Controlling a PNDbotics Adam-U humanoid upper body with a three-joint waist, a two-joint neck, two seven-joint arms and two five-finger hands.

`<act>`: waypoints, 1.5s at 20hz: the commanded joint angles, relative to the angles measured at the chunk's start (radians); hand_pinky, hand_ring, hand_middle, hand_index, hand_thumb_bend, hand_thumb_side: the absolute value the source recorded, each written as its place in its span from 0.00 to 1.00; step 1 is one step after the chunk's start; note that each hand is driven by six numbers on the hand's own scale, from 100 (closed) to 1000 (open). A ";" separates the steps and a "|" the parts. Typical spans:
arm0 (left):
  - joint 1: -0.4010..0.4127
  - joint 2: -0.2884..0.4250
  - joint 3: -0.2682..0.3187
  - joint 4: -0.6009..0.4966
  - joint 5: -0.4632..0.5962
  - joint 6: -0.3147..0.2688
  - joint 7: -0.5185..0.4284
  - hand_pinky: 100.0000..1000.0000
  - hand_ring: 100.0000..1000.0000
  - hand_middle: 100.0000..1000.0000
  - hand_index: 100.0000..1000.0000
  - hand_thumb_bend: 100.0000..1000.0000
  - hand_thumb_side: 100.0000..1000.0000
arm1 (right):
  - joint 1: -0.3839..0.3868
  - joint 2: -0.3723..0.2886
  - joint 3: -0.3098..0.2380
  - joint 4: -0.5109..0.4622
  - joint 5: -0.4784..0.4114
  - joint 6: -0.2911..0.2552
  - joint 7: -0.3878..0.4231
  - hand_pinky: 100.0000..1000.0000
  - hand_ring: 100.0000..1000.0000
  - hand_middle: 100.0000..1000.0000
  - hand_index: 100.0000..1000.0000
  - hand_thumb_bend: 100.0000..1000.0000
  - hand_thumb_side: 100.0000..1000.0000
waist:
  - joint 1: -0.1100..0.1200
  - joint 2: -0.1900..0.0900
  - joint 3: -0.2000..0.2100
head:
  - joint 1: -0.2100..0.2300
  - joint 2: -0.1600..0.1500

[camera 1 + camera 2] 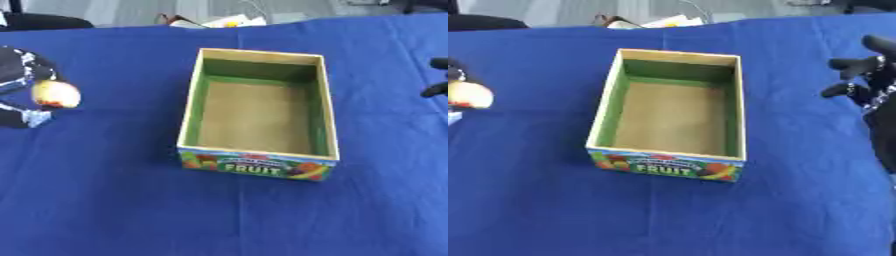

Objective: Pick up objects on the table and place them in the box.

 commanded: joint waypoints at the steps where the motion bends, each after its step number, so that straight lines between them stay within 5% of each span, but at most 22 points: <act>1: -0.058 0.005 0.011 -0.061 0.055 -0.007 -0.008 0.32 0.49 0.42 0.68 0.00 0.17 | -0.002 -0.019 -0.005 -0.020 -0.004 0.002 -0.003 0.52 0.77 0.50 0.84 0.00 1.00 | 0.002 -0.024 0.001 | 0.004 0.003; 8: -0.211 -0.160 -0.017 -0.086 0.126 -0.022 -0.078 0.32 0.48 0.41 0.66 0.00 0.19 | -0.006 -0.016 0.000 -0.020 -0.015 0.011 -0.001 0.52 0.77 0.50 0.84 0.00 1.00 | 0.000 -0.032 -0.006 | 0.017 0.006; 14: -0.324 -0.371 -0.042 -0.042 0.066 -0.035 -0.124 0.32 0.48 0.41 0.66 0.00 0.19 | -0.012 -0.014 0.002 -0.020 -0.031 0.017 -0.003 0.52 0.77 0.50 0.84 0.00 1.00 | -0.002 -0.037 -0.020 | 0.034 0.009; 30: -0.378 -0.608 -0.083 0.189 -0.090 -0.115 -0.216 0.32 0.48 0.41 0.65 0.00 0.17 | -0.041 0.002 0.008 -0.020 -0.063 0.024 -0.005 0.52 0.77 0.50 0.84 0.00 1.00 | -0.013 -0.021 -0.062 | 0.081 -0.009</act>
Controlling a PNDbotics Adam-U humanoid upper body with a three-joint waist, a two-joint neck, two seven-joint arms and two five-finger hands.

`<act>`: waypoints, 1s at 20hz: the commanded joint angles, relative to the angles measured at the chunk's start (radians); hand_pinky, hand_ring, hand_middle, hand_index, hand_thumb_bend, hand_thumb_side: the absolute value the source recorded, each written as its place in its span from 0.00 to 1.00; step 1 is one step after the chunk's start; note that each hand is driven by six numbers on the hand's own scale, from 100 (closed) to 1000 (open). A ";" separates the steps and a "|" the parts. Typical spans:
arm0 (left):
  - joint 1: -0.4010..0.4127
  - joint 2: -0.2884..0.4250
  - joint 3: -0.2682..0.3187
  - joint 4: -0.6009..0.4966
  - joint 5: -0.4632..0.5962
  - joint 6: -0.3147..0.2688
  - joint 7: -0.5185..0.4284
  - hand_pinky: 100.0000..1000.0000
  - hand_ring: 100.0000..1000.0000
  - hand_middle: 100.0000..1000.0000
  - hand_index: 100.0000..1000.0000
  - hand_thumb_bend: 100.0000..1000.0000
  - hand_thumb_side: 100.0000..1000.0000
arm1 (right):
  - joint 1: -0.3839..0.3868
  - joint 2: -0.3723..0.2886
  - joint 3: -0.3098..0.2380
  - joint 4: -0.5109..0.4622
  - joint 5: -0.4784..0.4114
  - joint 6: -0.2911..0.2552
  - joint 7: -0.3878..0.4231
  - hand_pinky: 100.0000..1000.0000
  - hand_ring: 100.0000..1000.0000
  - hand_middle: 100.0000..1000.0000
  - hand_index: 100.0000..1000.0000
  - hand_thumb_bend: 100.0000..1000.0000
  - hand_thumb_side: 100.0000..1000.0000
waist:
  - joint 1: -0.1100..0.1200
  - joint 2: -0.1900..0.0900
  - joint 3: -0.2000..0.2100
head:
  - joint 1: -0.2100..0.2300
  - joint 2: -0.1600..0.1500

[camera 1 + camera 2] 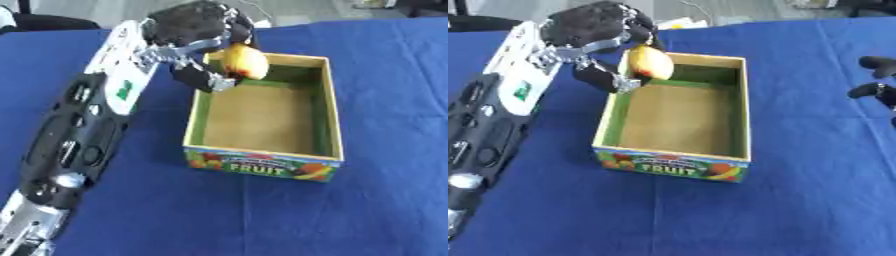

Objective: Pick up objects on the table and place them in the box.

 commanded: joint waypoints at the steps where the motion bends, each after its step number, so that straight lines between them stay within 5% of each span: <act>1: -0.031 -0.022 0.007 0.034 -0.027 -0.024 -0.042 0.33 0.48 0.41 0.66 0.00 0.17 | -0.012 -0.007 0.002 -0.020 -0.009 0.003 0.001 0.52 0.77 0.50 0.84 0.00 1.00 | -0.005 -0.014 -0.005 | 0.008 -0.012; 15: -0.006 -0.044 -0.013 0.116 -0.126 -0.101 -0.122 0.41 0.57 0.52 0.80 0.00 0.17 | -0.014 0.002 0.001 -0.020 0.005 0.010 0.005 0.52 0.77 0.50 0.84 0.00 1.00 | -0.002 -0.007 -0.007 | 0.003 -0.018; 20: -0.003 -0.048 -0.014 0.130 -0.176 -0.113 -0.158 0.55 0.72 0.68 0.92 0.00 0.18 | -0.015 0.004 0.002 -0.020 0.007 0.010 0.006 0.52 0.77 0.50 0.84 0.00 1.00 | -0.002 -0.006 -0.009 | 0.003 -0.019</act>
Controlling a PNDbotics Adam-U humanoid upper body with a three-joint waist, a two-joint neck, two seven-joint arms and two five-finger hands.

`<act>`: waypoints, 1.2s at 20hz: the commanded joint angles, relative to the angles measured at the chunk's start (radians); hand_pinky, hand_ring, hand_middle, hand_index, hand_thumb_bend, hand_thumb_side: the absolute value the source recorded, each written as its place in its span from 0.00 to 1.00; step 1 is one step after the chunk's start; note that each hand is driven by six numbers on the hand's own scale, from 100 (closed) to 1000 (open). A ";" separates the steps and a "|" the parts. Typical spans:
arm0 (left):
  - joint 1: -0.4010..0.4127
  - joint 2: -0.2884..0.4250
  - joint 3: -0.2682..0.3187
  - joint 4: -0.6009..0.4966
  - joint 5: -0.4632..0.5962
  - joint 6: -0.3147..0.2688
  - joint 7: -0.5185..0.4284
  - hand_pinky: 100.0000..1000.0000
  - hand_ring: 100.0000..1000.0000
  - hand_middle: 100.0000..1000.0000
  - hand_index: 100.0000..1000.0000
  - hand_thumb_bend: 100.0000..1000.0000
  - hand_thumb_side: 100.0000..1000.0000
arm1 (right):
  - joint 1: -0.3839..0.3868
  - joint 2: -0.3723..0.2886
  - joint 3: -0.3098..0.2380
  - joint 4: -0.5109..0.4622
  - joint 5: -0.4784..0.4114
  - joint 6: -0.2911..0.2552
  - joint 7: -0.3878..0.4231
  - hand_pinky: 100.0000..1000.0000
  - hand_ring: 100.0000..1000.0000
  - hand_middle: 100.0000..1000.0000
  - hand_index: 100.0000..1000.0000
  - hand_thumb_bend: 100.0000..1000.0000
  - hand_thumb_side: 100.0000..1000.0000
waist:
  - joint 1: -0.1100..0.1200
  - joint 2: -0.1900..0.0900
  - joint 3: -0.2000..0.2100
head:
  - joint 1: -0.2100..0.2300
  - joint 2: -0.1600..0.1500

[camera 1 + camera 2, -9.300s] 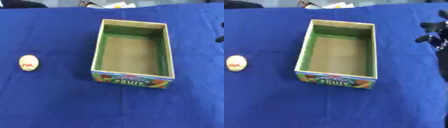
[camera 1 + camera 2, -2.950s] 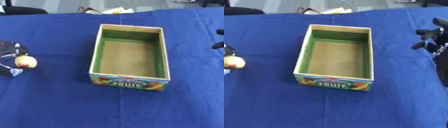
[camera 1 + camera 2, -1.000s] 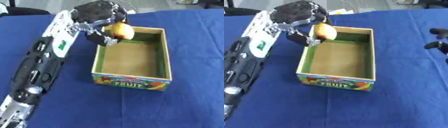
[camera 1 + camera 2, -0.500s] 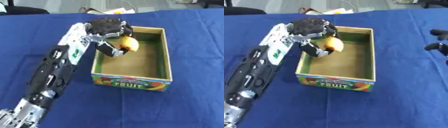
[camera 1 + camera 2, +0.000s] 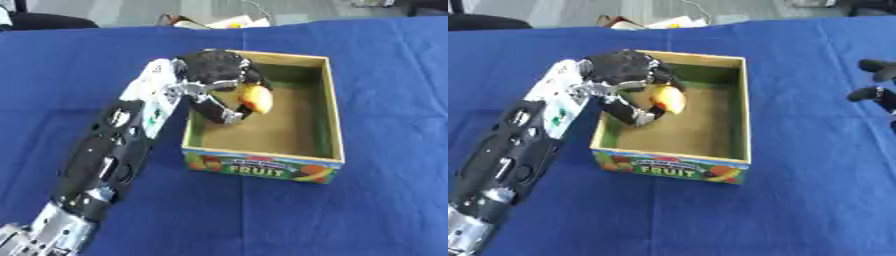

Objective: Pick up objects on the table and place them in the box.

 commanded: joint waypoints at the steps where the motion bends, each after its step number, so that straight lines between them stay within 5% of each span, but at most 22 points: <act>1: -0.015 0.001 0.004 -0.010 -0.029 -0.132 -0.141 0.57 0.73 0.70 0.93 0.00 0.18 | -0.010 -0.009 -0.004 -0.020 0.005 0.000 0.001 0.52 0.77 0.50 0.84 0.00 1.00 | -0.003 -0.016 -0.002 | -0.001 -0.012; 4: -0.013 0.001 0.007 -0.017 -0.057 -0.141 -0.136 0.62 0.79 0.77 1.00 0.04 0.44 | -0.010 -0.008 -0.004 -0.020 0.006 0.001 0.001 0.52 0.77 0.50 0.84 0.00 1.00 | -0.003 -0.016 -0.002 | -0.002 -0.013; 9: -0.010 0.001 0.011 -0.028 -0.102 -0.146 -0.099 0.62 0.80 0.78 1.00 0.09 0.53 | -0.010 -0.007 -0.004 -0.020 0.005 0.003 0.002 0.52 0.77 0.50 0.84 0.00 1.00 | -0.004 -0.017 -0.003 | -0.003 -0.015; 13: -0.006 -0.002 0.019 -0.035 -0.104 -0.143 -0.065 0.61 0.79 0.76 0.99 0.00 0.46 | -0.009 -0.006 -0.004 -0.020 0.005 0.002 0.002 0.52 0.77 0.50 0.84 0.00 1.00 | -0.004 -0.017 -0.005 | -0.004 -0.017; 18: 0.010 0.005 0.052 -0.124 -0.025 -0.083 0.034 0.55 0.70 0.66 0.89 0.00 0.23 | -0.008 -0.008 -0.007 -0.020 0.004 0.002 -0.001 0.52 0.77 0.50 0.84 0.00 1.00 | -0.004 -0.020 0.000 | -0.008 -0.017; 20: 0.023 0.021 0.076 -0.180 0.070 -0.008 0.100 0.48 0.61 0.59 0.81 0.00 0.16 | -0.005 -0.010 -0.009 -0.020 0.004 0.001 -0.004 0.52 0.77 0.50 0.84 0.00 1.00 | -0.004 -0.021 0.006 | -0.016 -0.017; 24: 0.057 0.060 0.084 -0.290 0.311 0.147 0.165 0.45 0.56 0.54 0.76 0.00 0.21 | -0.003 -0.012 -0.013 -0.020 0.004 0.001 -0.009 0.52 0.77 0.50 0.84 0.00 1.00 | -0.004 -0.024 0.015 | -0.029 -0.015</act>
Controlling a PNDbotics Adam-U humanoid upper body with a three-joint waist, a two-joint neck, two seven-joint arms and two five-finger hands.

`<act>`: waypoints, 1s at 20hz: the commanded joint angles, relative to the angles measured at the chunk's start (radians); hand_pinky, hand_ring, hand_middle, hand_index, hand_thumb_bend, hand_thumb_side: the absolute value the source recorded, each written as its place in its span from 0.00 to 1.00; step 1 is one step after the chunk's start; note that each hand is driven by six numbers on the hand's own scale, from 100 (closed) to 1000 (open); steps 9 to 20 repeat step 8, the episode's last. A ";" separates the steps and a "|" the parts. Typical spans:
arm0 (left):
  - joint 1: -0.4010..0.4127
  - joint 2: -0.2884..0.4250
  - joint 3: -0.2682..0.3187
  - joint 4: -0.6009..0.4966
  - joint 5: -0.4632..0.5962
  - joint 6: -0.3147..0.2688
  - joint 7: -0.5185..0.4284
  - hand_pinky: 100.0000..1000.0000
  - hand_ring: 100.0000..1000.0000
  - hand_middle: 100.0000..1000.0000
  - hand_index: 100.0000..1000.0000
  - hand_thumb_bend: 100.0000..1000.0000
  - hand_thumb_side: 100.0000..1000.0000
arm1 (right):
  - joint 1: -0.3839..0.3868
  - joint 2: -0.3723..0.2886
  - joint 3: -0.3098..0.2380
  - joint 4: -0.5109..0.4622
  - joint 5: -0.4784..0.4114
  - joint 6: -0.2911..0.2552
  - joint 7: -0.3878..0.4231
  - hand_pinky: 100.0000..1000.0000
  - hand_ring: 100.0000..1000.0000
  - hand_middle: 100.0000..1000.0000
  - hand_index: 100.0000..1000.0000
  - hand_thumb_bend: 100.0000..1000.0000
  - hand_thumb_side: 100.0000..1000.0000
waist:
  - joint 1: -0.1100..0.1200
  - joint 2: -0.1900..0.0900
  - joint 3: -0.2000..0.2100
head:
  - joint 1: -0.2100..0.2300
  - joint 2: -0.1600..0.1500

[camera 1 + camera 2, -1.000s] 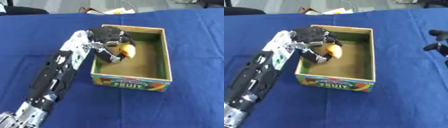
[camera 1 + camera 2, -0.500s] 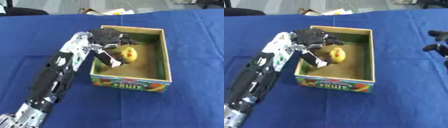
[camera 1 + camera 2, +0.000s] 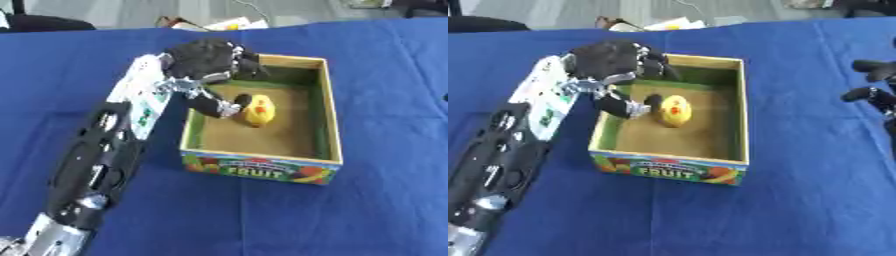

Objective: Pick up objects on the table and place them in the box.

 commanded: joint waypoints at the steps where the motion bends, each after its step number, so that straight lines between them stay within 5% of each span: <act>1: 0.005 0.043 0.020 -0.111 0.189 0.108 0.033 0.45 0.55 0.53 0.75 0.00 0.23 | -0.004 -0.018 -0.009 -0.020 0.003 -0.001 -0.006 0.52 0.77 0.50 0.84 0.00 1.00 | -0.004 -0.024 0.003 | -0.011 -0.010; 8: 0.107 0.112 0.099 -0.360 0.572 0.317 0.036 0.40 0.49 0.49 0.71 0.00 0.32 | 0.002 -0.024 -0.017 -0.020 0.002 -0.006 -0.016 0.52 0.77 0.50 0.84 0.00 1.00 | -0.006 -0.028 0.032 | -0.028 0.009; 20: 0.107 0.112 0.099 -0.360 0.572 0.317 0.036 0.40 0.49 0.49 0.71 0.00 0.32 | 0.002 -0.024 -0.017 -0.020 0.002 -0.006 -0.016 0.52 0.77 0.50 0.84 0.00 1.00 | -0.006 -0.028 0.032 | -0.028 0.009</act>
